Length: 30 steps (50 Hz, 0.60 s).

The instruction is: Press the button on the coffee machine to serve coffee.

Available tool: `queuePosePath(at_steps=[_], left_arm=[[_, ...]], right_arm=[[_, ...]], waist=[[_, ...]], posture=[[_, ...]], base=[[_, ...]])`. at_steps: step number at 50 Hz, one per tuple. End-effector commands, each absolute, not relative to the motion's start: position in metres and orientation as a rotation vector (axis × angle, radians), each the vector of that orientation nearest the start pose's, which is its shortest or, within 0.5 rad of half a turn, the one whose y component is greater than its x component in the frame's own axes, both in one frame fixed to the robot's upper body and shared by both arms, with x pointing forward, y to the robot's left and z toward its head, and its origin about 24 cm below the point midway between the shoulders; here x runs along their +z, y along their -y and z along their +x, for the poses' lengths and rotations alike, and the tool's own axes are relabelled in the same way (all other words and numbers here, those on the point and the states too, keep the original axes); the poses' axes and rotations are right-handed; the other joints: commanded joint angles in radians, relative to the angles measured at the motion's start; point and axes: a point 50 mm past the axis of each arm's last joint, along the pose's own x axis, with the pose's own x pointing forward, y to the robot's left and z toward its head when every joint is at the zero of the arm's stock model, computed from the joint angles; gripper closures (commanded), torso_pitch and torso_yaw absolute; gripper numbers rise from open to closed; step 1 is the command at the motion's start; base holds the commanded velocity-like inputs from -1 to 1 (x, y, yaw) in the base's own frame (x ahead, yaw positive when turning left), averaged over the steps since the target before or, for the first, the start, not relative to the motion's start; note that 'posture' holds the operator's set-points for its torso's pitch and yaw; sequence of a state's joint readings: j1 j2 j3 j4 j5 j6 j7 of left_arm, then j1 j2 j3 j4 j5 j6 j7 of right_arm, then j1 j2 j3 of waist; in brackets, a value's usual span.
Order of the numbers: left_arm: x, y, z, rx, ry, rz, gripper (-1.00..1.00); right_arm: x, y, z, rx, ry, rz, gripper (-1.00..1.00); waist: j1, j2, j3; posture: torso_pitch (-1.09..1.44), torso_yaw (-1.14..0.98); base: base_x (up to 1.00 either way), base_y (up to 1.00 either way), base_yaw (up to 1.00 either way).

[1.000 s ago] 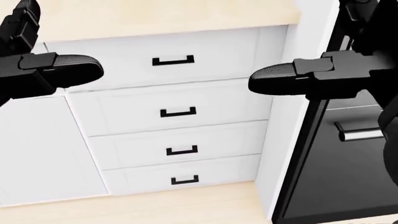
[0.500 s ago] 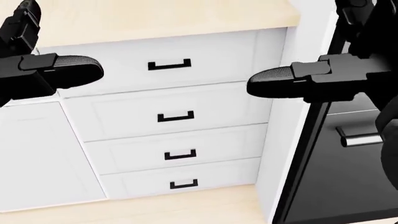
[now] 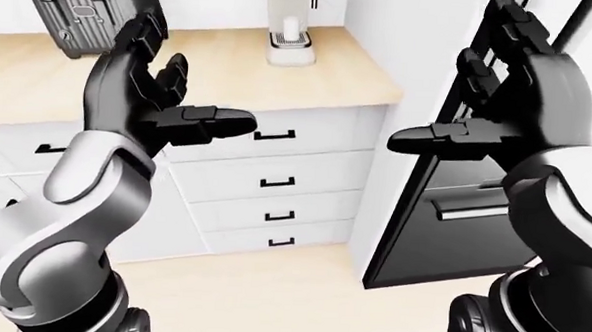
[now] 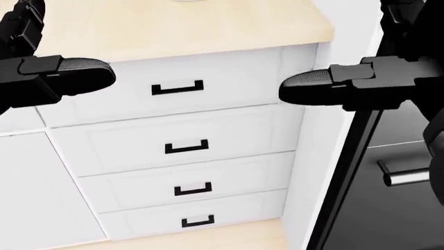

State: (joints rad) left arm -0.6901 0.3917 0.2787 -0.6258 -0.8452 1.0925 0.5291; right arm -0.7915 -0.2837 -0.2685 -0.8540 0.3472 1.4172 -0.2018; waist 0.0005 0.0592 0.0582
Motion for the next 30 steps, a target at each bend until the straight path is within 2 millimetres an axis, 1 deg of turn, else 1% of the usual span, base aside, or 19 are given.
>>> queuePosePath(at_steps=[1, 2, 5, 8, 10, 11, 12, 13, 14, 15, 18, 22, 24, 25, 26, 27, 28, 29, 30], left_arm=[[0.2848, -0.1713, 0.2622, -0.010, 0.254, -0.132, -1.00], [0.2848, -0.1713, 0.2622, -0.010, 0.254, -0.132, -1.00], [0.2850, -0.1719, 0.2624, -0.008, 0.254, -0.133, -1.00], [0.2851, -0.1719, 0.2625, -0.008, 0.255, -0.132, -1.00], [0.2849, -0.1717, 0.2626, -0.008, 0.256, -0.130, -1.00], [0.2844, -0.1715, 0.2627, -0.008, 0.255, -0.129, -1.00], [0.2847, -0.1714, 0.2625, -0.009, 0.256, -0.128, -1.00], [0.2855, -0.1715, 0.2620, -0.009, 0.257, -0.128, -1.00], [0.2857, -0.1717, 0.2618, -0.008, 0.258, -0.128, -1.00], [0.2856, -0.1715, 0.2618, -0.008, 0.257, -0.128, -1.00], [0.2850, -0.1711, 0.2621, -0.010, 0.256, -0.127, -1.00], [0.2844, -0.1713, 0.2628, -0.009, 0.256, -0.127, -1.00], [0.2844, -0.1713, 0.2632, -0.009, 0.256, -0.126, -1.00], [0.2850, -0.1713, 0.2626, -0.009, 0.257, -0.126, -1.00], [0.2851, -0.1713, 0.2625, -0.009, 0.258, -0.127, -1.00], [0.2847, -0.1713, 0.2628, -0.009, 0.258, -0.127, -1.00], [0.2852, -0.1710, 0.2623, -0.010, 0.258, -0.126, -1.00], [0.2849, -0.1711, 0.2626, -0.010, 0.258, -0.127, -1.00], [0.2849, -0.1713, 0.2626, -0.010, 0.259, -0.126, -1.00]], right_arm=[[0.2993, 0.1653, 0.2406, -0.036, 0.310, -0.080, -1.00], [0.2991, 0.1654, 0.2408, -0.036, 0.310, -0.080, -1.00], [0.2982, 0.1657, 0.2414, -0.036, 0.310, -0.081, -1.00], [0.2982, 0.1658, 0.2413, -0.036, 0.310, -0.082, -1.00], [0.2990, 0.1668, 0.2406, -0.040, 0.311, -0.082, -1.00], [0.2995, 0.1664, 0.2404, -0.040, 0.312, -0.081, -1.00], [0.2992, 0.1661, 0.2406, -0.039, 0.312, -0.082, -1.00], [0.2987, 0.1662, 0.2407, -0.037, 0.312, -0.082, -1.00], [0.2990, 0.1669, 0.2405, -0.039, 0.313, -0.082, -1.00], [0.2997, 0.1668, 0.2400, -0.039, 0.313, -0.082, -1.00], [0.2995, 0.1661, 0.2401, -0.038, 0.312, -0.082, -1.00], [0.2991, 0.1661, 0.2407, -0.038, 0.309, -0.083, -1.00], [0.2984, 0.1654, 0.2409, -0.036, 0.304, -0.082, -1.00], [0.2979, 0.1656, 0.2413, -0.035, 0.302, -0.080, -1.00], [0.2977, 0.1654, 0.2416, -0.033, 0.302, -0.077, -1.00], [0.2979, 0.1650, 0.2414, -0.033, 0.299, -0.079, -1.00], [0.2978, 0.1648, 0.2414, -0.032, 0.299, -0.078, -1.00], [0.2976, 0.1644, 0.2412, -0.029, 0.298, -0.078, -1.00], [0.2976, 0.1641, 0.2413, -0.028, 0.298, -0.078, -1.00]], waist=[[-0.005, 0.017, -0.025], [-0.006, 0.019, -0.022], [0.004, -0.006, -0.031], [0.008, -0.031, -0.022], [0.013, -0.058, -0.022], [0.016, -0.077, -0.026], [0.019, -0.106, -0.034], [0.024, -0.115, -0.045], [0.010, -0.097, -0.032], [0.015, -0.113, -0.026], [0.005, -0.094, -0.029], [0.000, -0.059, -0.014], [-0.007, -0.028, -0.018], [-0.011, -0.005, -0.022], [-0.013, 0.029, -0.041], [-0.007, 0.008, -0.046], [-0.001, 0.016, -0.037], [0.001, 0.019, -0.038], [0.009, 0.005, -0.045]], posture=[[0.00, 0.00], [0.00, 0.00], [0.00, 0.00], [0.00, 0.00], [0.00, 0.00], [0.00, 0.00], [0.00, 0.00], [0.00, 0.00], [0.00, 0.00], [0.00, 0.00], [0.00, 0.00], [0.00, 0.00], [0.00, 0.00], [0.00, 0.00], [0.00, 0.00], [0.00, 0.00], [0.00, 0.00], [0.00, 0.00], [0.00, 0.00]], base=[[0.23, 0.00, 0.00], [0.23, 0.00, 0.00], [0.23, 0.00, 0.00], [0.23, 0.00, 0.00], [0.22, 0.00, 0.00], [0.23, 0.00, 0.00], [0.23, 0.00, 0.00], [0.23, 0.00, 0.00], [0.23, 0.00, 0.00], [0.23, 0.00, 0.00], [0.23, 0.00, 0.00], [0.23, 0.00, 0.00], [0.22, 0.00, 0.00], [0.15, 0.00, 0.00], [0.12, 0.00, 0.00], [0.12, 0.00, 0.00], [0.09, 0.00, 0.11], [0.09, 0.00, 0.24], [0.10, 0.00, 0.37]])
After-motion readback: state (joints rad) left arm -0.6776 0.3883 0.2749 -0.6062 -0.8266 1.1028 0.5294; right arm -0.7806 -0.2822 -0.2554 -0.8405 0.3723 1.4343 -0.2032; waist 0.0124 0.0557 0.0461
